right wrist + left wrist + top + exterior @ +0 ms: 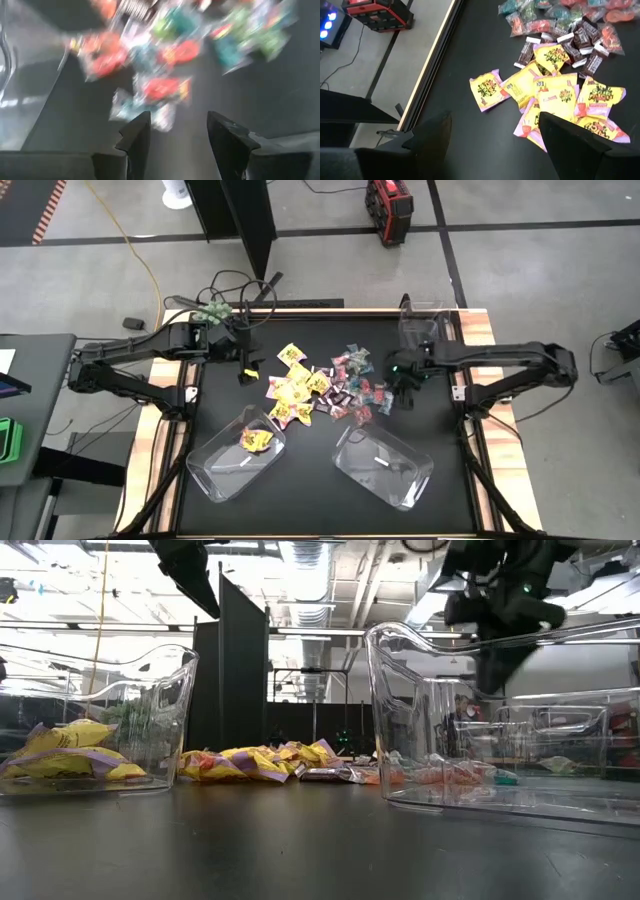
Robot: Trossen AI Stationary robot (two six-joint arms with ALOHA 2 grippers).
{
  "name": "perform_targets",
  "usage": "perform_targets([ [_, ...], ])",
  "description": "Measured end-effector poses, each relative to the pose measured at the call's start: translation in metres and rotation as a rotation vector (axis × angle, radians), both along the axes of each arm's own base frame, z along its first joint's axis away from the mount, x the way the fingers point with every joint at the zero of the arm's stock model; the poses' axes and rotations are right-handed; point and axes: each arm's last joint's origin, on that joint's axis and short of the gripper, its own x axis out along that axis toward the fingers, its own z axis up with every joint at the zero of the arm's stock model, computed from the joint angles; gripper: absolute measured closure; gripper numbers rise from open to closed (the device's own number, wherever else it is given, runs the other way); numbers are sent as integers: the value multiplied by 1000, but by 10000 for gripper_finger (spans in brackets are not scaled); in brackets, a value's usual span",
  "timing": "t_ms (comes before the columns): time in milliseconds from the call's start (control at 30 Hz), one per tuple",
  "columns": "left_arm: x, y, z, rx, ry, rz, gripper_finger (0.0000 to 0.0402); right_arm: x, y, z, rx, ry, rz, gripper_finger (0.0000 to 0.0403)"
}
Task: Sort candy
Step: Put the blue candy in the top right transparent container
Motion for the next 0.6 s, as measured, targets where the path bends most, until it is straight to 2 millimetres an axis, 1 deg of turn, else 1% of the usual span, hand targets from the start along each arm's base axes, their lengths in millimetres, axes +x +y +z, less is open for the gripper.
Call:
perform_targets([
  [133,0,0,0,-3,0,3,107,2,5,-26,93,64,-8,200],
  [267,0,0,0,-2,0,3,107,-1,2,-45,125,74,-29,199],
  [433,0,0,0,-2,0,3,107,-5,-7,-56,131,63,-82,194],
  [600,0,0,0,-2,0,3,107,-7,-9,-61,124,52,-76,184],
])
